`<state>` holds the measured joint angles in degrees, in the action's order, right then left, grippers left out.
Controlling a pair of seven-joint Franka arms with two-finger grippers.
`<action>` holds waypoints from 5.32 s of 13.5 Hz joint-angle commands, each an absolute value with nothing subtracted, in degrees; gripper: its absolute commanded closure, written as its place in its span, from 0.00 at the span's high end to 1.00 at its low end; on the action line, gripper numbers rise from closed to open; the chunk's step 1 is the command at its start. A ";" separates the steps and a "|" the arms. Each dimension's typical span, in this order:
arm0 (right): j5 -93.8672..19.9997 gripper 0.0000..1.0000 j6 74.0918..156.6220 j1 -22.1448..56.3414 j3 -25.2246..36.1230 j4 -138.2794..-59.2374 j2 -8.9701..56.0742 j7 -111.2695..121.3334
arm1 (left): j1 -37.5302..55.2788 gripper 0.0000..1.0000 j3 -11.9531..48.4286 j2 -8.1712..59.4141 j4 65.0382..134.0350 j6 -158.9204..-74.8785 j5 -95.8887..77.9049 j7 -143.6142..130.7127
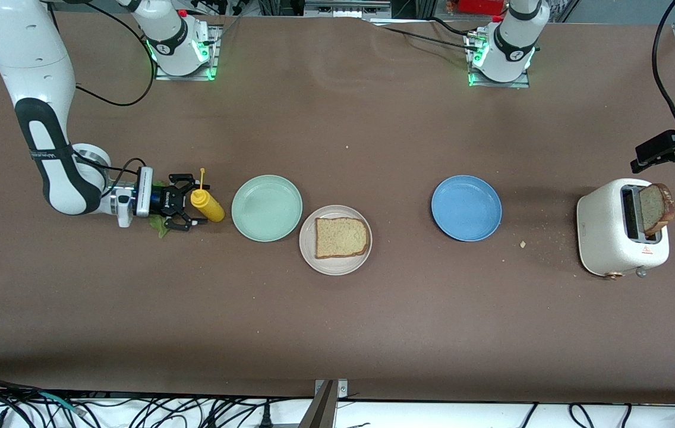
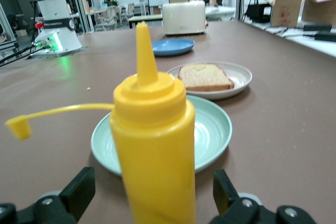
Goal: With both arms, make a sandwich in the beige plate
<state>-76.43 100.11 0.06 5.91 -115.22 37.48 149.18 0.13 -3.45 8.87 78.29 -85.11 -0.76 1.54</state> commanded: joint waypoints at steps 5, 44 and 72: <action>-79.72 0.00 97.66 -0.35 4.57 -111.81 39.37 151.35 | 0.26 1.00 -2.72 8.09 78.49 -84.02 0.00 2.72; 48.30 0.00 110.14 50.87 5.10 -81.47 44.64 19.62 | 0.09 1.00 -1.67 8.26 79.45 -84.11 0.79 2.37; -21.76 0.00 108.55 20.58 5.71 -81.64 30.15 71.50 | -9.75 1.00 -2.02 13.54 88.67 -96.93 6.15 16.50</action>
